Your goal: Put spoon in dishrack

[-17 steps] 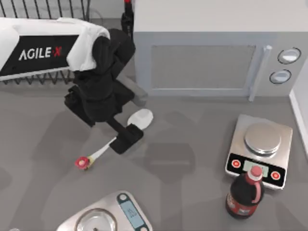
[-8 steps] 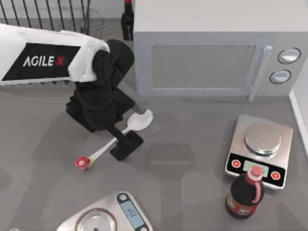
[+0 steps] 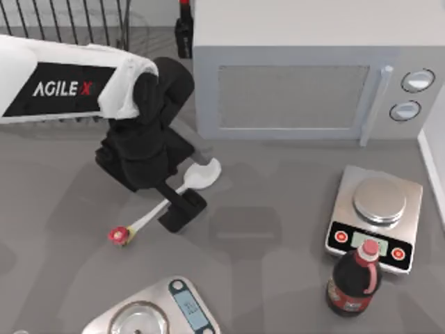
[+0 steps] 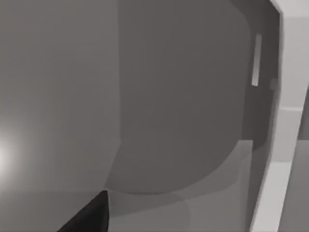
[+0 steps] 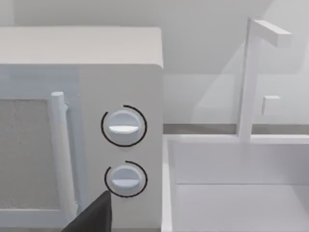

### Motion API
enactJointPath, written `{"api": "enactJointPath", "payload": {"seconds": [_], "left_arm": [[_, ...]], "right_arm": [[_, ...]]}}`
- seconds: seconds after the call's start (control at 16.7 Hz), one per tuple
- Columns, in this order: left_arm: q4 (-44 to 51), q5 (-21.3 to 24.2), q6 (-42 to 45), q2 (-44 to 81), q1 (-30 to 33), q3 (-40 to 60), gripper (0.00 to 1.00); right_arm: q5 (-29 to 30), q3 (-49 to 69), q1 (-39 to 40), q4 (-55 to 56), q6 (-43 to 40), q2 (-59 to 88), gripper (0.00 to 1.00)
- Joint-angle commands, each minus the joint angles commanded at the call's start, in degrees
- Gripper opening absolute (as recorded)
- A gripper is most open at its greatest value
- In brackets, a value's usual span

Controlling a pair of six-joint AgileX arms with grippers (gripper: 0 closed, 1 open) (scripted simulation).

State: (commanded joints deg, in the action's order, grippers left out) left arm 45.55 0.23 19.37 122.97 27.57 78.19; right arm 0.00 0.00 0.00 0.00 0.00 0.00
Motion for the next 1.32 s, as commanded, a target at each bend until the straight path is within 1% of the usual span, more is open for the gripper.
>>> {"api": "enactJointPath", "payload": {"seconds": [0.24, 0.3, 0.72, 0.78, 0.96, 1.14, 1.32], "left_arm": [[0.00, 0.00, 0.00, 0.00, 0.00, 0.00, 0.02], [0.00, 0.00, 0.00, 0.00, 0.00, 0.00, 0.00], [0.00, 0.00, 0.00, 0.00, 0.00, 0.00, 0.00], [1.45, 0.59, -0.25, -2.87, -0.05, 0.91, 0.00], [3.59, 0.59, -0.14, -2.82, 0.13, 3.04, 0.00], [11.16, 0.58, -0.19, -3.08, 0.27, 10.54, 0.00], [23.94, 0.57, -0.35, -3.77, 0.33, 21.56, 0.00]], "right_arm": [[0.00, 0.00, 0.00, 0.00, 0.00, 0.00, 1.00], [0.00, 0.00, 0.00, 0.00, 0.00, 0.00, 1.00], [0.00, 0.00, 0.00, 0.00, 0.00, 0.00, 1.00], [0.00, 0.00, 0.00, 0.00, 0.00, 0.00, 1.00], [0.00, 0.00, 0.00, 0.00, 0.00, 0.00, 1.00], [0.00, 0.00, 0.00, 0.00, 0.00, 0.00, 1.00], [0.00, 0.00, 0.00, 0.00, 0.00, 0.00, 1.00]]}}
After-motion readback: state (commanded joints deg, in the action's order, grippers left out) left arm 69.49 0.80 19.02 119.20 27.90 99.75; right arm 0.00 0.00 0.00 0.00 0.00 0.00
